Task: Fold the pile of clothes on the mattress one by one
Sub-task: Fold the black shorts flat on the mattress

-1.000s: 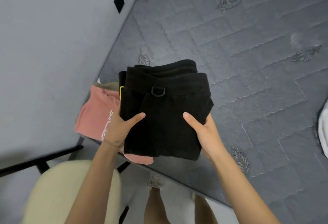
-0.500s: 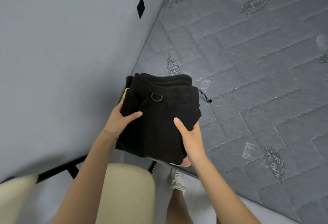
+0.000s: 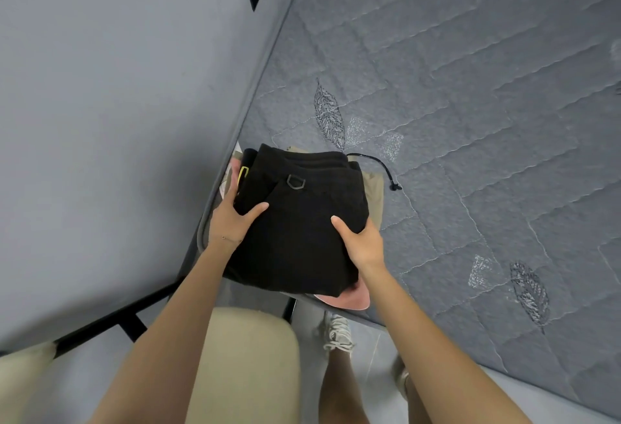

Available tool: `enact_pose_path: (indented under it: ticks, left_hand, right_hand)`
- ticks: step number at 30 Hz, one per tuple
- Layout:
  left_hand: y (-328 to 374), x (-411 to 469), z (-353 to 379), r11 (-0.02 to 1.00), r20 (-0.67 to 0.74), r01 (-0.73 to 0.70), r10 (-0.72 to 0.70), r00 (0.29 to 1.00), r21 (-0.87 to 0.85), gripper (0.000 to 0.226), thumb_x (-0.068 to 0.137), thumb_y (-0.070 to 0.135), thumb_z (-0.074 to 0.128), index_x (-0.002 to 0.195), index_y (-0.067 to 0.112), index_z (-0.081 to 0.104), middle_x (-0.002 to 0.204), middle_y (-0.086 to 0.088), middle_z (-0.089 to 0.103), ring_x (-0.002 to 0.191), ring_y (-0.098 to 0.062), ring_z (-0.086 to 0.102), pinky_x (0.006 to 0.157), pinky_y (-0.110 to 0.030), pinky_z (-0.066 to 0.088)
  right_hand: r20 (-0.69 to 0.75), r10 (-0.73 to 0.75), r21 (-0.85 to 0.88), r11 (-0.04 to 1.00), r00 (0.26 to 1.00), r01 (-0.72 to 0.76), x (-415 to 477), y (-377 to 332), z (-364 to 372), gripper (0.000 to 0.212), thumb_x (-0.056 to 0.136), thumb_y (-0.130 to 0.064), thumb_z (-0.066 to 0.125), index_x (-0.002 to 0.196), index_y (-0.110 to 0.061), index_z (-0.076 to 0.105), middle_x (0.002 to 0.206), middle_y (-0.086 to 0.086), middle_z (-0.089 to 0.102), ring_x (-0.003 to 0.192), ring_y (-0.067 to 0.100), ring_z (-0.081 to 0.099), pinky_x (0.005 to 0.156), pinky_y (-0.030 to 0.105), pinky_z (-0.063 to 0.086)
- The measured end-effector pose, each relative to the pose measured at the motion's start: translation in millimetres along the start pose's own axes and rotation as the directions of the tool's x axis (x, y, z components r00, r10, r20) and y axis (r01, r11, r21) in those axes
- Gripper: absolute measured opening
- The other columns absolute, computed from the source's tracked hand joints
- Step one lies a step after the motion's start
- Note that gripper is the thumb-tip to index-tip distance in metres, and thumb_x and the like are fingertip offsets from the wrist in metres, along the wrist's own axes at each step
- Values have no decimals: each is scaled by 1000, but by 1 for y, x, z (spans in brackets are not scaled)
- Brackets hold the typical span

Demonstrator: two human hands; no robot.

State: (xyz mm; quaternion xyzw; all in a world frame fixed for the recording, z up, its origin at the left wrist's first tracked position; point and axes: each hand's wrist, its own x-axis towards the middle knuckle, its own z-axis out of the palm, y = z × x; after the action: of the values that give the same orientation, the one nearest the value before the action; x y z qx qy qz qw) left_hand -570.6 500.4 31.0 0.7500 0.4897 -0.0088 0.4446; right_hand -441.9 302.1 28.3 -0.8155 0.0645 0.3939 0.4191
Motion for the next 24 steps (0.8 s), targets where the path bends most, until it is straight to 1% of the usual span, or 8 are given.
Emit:
enact_pose_path:
  ticks: [3, 4, 6, 8, 10, 12, 17, 24]
  left_hand:
    - [4, -5, -1, 994, -69, 10, -3, 998, 105, 92, 81, 49, 68, 151, 41, 8, 146, 0, 45, 130, -28, 46, 106, -46, 39]
    - [8, -8, -3, 985, -127, -8, 30, 992, 173, 91, 80, 51, 68, 152, 36, 14, 144, -3, 47, 129, -28, 46, 107, -47, 39]
    - [17, -18, -3, 926, -199, -93, 176, 964, 366, 86, 81, 52, 67, 150, 30, 21, 145, -7, 42, 131, -29, 42, 109, -49, 36]
    - [32, -30, 3, 833, -161, -183, 306, 938, 522, 78, 84, 55, 61, 149, 28, 25, 153, -7, 30, 140, -29, 28, 116, -51, 21]
    - [54, -41, 15, 762, -89, -228, 349, 933, 606, 72, 87, 58, 53, 148, 28, 28, 157, -7, 22, 147, -29, 11, 118, -50, 3]
    - [79, -52, 31, 712, -29, -264, 371, 928, 650, 70, 88, 60, 49, 148, 30, 28, 159, -7, 19, 148, -29, 3, 117, -50, -4]
    - [147, -95, 80, 655, 79, -329, 381, 921, 680, 74, 88, 62, 46, 151, 32, 19, 161, -4, 9, 148, -29, -3, 114, -58, -2]
    - [251, -186, 161, 604, 165, -434, 449, 878, 668, 77, 88, 67, 41, 152, 34, 15, 162, 0, 5, 148, -26, -4, 113, -58, -5]
  right_hand:
    - [-51, -44, -70, 997, 998, 41, -7, -3, -8, 59, 79, -49, 73, 124, -19, 50, 119, 1, 62, 113, 23, 58, 94, 42, 49]
    - [-71, -71, -91, 994, 995, 65, -11, -4, -13, 61, 78, -51, 73, 124, -19, 49, 121, 1, 61, 115, 24, 56, 95, 44, 48]
    - [-103, -138, -212, 971, 985, 114, -18, -7, -27, 70, 77, -54, 71, 133, -22, 43, 131, 1, 53, 125, 24, 47, 102, 47, 41]
    - [-111, -213, -390, 908, 971, 155, -25, -13, -46, 79, 80, -58, 66, 143, -24, 35, 143, 0, 44, 134, 24, 36, 109, 46, 31]
    - [-95, -301, -522, 826, 949, 210, -31, -18, -69, 80, 82, -60, 61, 147, -25, 31, 149, -1, 38, 139, 23, 28, 111, 44, 25]
    - [-53, -368, -631, 733, 928, 255, -35, -23, -97, 79, 85, -60, 57, 150, -27, 27, 153, -1, 32, 143, 22, 23, 113, 43, 22]
    - [10, -386, -744, 613, 922, 265, -51, -19, -181, 83, 87, -60, 53, 154, -32, 11, 162, 1, 12, 149, 26, 0, 119, 48, 7]
    - [-83, -333, -769, 621, 939, 152, -91, 9, -333, 85, 88, -63, 50, 153, -35, 3, 163, 0, 3, 149, 27, -6, 118, 51, 4]
